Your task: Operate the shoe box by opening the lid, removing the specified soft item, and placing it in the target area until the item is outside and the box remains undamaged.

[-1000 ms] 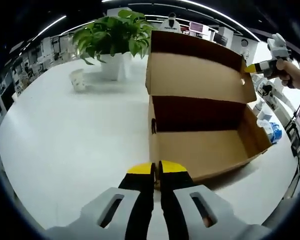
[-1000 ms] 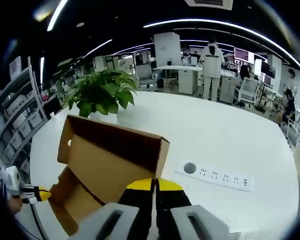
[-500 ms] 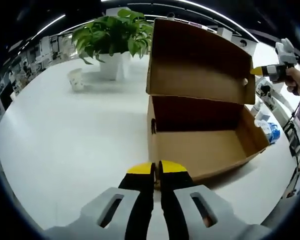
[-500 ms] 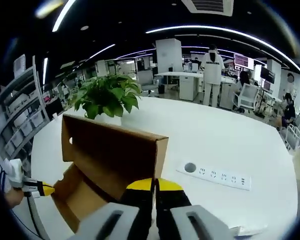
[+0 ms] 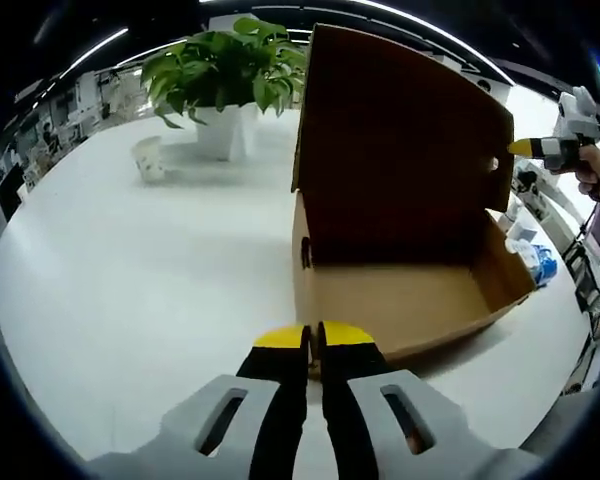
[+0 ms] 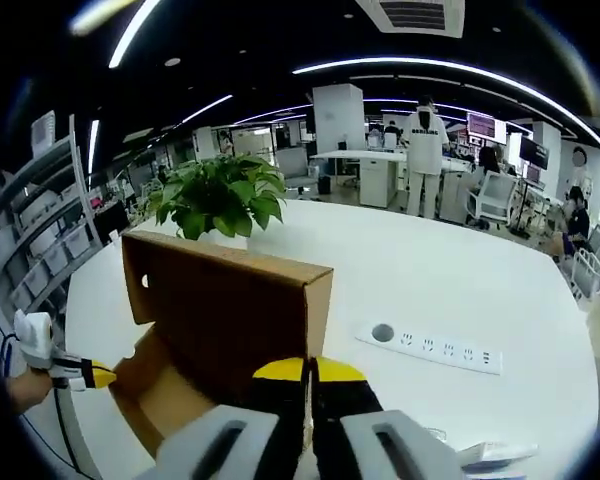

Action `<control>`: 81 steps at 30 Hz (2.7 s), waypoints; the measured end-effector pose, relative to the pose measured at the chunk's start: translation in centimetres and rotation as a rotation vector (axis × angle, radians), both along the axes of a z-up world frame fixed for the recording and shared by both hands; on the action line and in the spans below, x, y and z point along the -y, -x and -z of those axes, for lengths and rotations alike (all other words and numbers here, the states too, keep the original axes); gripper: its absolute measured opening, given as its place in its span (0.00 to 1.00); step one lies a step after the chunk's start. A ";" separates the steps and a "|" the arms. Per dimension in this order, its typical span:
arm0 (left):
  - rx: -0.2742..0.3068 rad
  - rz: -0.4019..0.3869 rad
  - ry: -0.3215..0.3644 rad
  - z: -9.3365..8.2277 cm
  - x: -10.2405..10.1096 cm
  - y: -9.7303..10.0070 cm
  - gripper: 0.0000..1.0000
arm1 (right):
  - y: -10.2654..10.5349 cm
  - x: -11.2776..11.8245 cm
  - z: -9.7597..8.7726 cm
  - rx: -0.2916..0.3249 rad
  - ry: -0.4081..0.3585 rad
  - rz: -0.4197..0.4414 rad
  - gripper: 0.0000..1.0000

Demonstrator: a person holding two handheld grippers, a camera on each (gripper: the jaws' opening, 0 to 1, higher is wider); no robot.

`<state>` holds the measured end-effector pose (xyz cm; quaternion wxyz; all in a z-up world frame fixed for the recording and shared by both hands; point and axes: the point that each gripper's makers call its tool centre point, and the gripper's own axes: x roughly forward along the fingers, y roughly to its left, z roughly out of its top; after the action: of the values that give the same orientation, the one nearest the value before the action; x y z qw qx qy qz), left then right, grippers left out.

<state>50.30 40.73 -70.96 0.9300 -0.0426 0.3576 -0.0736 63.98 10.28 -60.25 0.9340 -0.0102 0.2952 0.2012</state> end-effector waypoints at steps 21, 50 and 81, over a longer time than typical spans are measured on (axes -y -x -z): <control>0.001 0.006 0.004 -0.1 0.1 0.2 0.02 | 2.7 -0.3 -0.2 0.026 0.002 -0.003 0.00; 0.007 0.023 -0.006 0.0 0.1 0.1 0.02 | 5.4 -0.2 0.3 0.096 0.031 -0.011 0.00; 0.023 0.028 -0.005 -0.1 0.2 0.0 0.02 | 7.2 -0.3 1.2 0.203 0.122 -0.017 0.00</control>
<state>50.26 40.55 -70.86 0.9331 -0.0343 0.3475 -0.0864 56.82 10.54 -61.49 0.9549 -0.0900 0.2105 0.1889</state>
